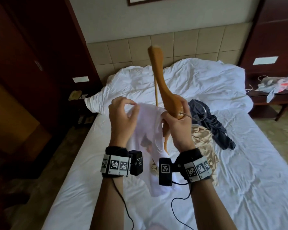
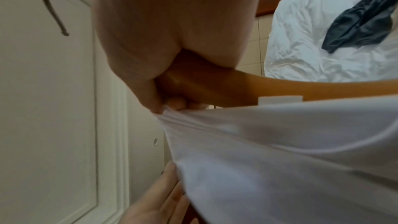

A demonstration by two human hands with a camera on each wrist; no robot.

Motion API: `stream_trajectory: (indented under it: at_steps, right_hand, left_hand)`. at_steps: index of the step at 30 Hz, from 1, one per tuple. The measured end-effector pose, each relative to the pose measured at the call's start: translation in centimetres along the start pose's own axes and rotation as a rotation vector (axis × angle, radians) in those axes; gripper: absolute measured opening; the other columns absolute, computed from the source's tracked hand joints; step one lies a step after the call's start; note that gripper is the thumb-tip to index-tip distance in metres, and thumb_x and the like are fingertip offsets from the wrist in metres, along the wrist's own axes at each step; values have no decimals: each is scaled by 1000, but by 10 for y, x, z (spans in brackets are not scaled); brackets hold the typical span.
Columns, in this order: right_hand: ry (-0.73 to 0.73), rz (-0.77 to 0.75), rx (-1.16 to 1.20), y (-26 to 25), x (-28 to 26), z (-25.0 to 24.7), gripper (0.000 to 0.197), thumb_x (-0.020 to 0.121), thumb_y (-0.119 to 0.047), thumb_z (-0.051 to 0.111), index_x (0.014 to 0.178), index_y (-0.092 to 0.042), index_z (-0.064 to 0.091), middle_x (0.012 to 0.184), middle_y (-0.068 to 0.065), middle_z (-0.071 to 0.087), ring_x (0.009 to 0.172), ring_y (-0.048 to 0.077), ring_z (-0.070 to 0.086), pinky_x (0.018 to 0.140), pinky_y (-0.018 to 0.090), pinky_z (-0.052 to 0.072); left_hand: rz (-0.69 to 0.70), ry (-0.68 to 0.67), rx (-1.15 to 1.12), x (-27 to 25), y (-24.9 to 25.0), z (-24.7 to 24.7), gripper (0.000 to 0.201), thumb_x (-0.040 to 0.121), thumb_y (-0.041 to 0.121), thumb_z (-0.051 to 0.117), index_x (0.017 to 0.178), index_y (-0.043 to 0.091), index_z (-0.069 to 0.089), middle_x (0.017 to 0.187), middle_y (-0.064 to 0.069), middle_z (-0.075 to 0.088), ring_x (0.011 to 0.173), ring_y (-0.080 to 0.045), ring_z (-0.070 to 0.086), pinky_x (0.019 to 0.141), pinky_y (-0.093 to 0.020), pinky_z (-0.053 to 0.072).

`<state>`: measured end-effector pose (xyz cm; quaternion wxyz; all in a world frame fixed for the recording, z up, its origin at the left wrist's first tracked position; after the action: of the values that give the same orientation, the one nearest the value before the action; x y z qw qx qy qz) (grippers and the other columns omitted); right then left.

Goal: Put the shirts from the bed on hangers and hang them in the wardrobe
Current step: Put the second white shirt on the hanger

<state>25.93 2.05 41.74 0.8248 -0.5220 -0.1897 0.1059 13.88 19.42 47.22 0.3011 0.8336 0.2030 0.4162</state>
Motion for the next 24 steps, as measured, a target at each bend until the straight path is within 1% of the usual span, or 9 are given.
stream_trajectory:
  at_steps: [1,3,5,8,13,16,18,21,24]
  right_hand:
    - [8,-20,-8,-6,1,-5,52,90,9,70,133,-17,56,72,3,58,57,18,53,50,29,47]
    - [22,-57,-29,-16,2,-12,53,89,8,72,133,-15,55,73,0,58,58,16,53,52,28,47]
    - [32,-86,-62,-22,3,-17,55,87,6,74,134,-14,54,75,-5,58,61,11,53,59,27,48]
    - [16,-105,-87,-31,2,-18,56,87,1,78,135,-16,54,75,-7,58,62,9,54,58,24,46]
    - [3,-159,-125,-47,-2,-22,58,83,-3,82,134,-14,55,94,4,66,72,8,63,66,22,52]
    - [16,-161,-164,-49,-5,-24,56,82,2,80,129,-18,58,84,-6,67,71,9,62,65,23,52]
    - [10,-165,-174,-49,-8,-24,55,83,8,76,129,-15,57,74,-14,64,67,6,59,63,21,52]
    - [13,-155,-160,-47,-10,-24,56,83,14,71,131,-10,56,70,-15,64,63,8,58,60,21,51]
    - [0,-158,-184,-46,-12,-18,57,81,8,78,129,-14,58,79,-5,65,68,10,61,63,24,52]
  left_hand:
    - [36,-16,-16,-3,8,5,22,89,25,74,105,13,65,114,6,57,112,-15,53,100,-30,44]
    - [29,-94,-125,-8,22,17,30,88,23,79,109,15,60,112,5,58,101,-12,56,89,-18,43]
    - [0,-249,-249,-14,37,34,24,92,23,77,105,14,60,102,5,64,91,-13,62,77,-23,49]
    - [17,-433,-296,-23,56,53,16,97,27,73,104,15,64,99,7,70,92,-14,68,78,-36,56]
    - [64,-411,-338,-28,69,53,20,96,26,73,112,17,64,104,8,70,94,-15,68,73,-24,54]
    - [97,-330,-316,-29,68,46,26,91,17,76,106,13,56,96,4,61,86,-17,63,67,-18,47]
    - [124,-369,-277,-34,68,49,22,90,12,74,100,10,55,89,3,58,82,-17,60,67,-14,42]
    - [116,-400,-267,-40,67,55,17,93,17,73,93,10,57,83,4,62,79,-17,61,67,-15,43]
    - [104,-375,-226,-41,61,57,13,100,22,66,94,11,66,82,6,68,81,-16,66,68,-24,50]
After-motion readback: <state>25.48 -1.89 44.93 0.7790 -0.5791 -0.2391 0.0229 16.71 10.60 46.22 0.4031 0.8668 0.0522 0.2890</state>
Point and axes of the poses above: each hand's wrist, its own x-axis towards the middle knuckle, its own z-axis out of the palm, y = z × x, the point moved 9 cm from there along x, towards the middle knuckle
